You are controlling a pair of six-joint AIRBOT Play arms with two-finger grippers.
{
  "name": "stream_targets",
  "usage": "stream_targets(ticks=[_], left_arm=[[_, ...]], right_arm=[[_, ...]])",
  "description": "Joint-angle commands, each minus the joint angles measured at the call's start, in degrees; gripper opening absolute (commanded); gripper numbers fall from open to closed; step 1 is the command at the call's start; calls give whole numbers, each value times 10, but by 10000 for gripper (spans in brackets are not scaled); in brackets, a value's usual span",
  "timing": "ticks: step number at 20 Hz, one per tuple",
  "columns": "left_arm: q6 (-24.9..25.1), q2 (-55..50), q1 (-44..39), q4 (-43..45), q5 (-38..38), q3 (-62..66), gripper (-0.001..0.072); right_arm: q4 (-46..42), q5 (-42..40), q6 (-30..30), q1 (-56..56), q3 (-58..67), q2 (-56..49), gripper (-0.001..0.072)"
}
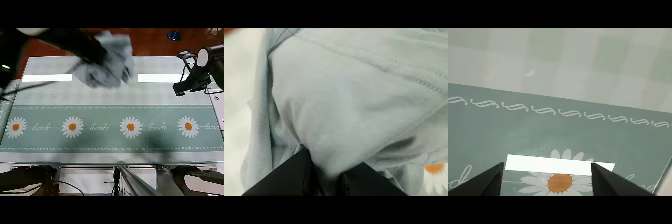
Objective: Fold the shirts.
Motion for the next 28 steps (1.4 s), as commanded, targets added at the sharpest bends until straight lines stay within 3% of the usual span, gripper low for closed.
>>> stream_targets(ticks=[1,5,9,11,12,14,17,21,24,26,28], left_arm=[[2,-36,-83,-51,46,-105,40],[6,-120,-125,-61,156,-192,40],[3,-211,-128,-142,130,-194,40],[-10,-231,-127,-143,94,-193,42],[-9,-231,-123,-143,82,-193,93],[-5,-221,-113,-142,46,-165,462],[10,-163,-81,-142,33,-72,491],[19,-46,11,-97,22,21,510],[29,-4,126,-93,-94,18,547],[50,5,207,-119,-134,-8,547],[65,6,282,-200,-142,-67,547]], right_arm=[[-9,9,-2,0,1,2,597],[4,9,-2,0,1,2,597],[17,8,-2,0,1,2,597],[23,6,-2,0,1,2,596],[26,2,-2,0,1,2,596],[31,-7,-2,0,1,2,597],[37,-12,-2,0,1,2,597],[40,-13,-2,0,1,2,597],[42,-14,-2,0,1,2,597],[40,-14,-2,0,1,2,598],[35,-14,-2,0,1,2,598]])
